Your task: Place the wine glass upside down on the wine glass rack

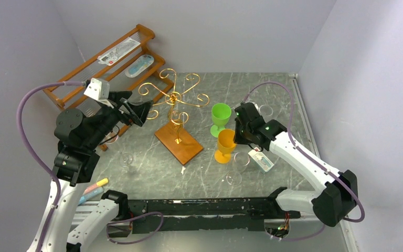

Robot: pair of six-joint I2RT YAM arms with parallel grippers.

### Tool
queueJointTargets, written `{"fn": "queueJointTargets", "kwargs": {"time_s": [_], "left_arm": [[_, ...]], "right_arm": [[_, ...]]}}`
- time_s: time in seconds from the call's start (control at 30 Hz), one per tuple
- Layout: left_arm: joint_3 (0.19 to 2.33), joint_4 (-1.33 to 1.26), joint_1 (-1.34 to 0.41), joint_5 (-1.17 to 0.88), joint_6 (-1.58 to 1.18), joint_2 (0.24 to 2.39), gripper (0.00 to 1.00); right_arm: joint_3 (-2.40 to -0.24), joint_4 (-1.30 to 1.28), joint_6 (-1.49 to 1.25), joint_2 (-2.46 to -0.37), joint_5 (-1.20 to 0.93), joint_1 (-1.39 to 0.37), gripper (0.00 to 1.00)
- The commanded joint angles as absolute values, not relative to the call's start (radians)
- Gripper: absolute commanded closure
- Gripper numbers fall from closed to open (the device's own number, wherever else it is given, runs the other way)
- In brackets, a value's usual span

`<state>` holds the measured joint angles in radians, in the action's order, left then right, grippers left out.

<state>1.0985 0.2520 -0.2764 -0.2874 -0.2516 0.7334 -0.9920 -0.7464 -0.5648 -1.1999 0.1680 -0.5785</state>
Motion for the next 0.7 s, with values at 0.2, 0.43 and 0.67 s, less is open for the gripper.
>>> {"fn": "queueJointTargets", "kwargs": {"time_s": [0.2,0.43,0.67], "left_arm": [[1.137,0.26,-0.268,-0.266,-0.254,0.72,0.04],[1.173,0.295,-0.267,-0.228,-0.279,0.714,0.04],[1.217,0.298,-0.267,-0.272,-0.331,0.737,0.04]], "right_arm": [[-1.09,-0.757,-0.496,-1.212,0.201,-0.621,1.0],[-1.165,-0.764,-0.421,-1.081,0.112,-0.621,1.0],[-1.212,-0.722,-0.418,-0.936,0.176,-0.621,1.0]]}}
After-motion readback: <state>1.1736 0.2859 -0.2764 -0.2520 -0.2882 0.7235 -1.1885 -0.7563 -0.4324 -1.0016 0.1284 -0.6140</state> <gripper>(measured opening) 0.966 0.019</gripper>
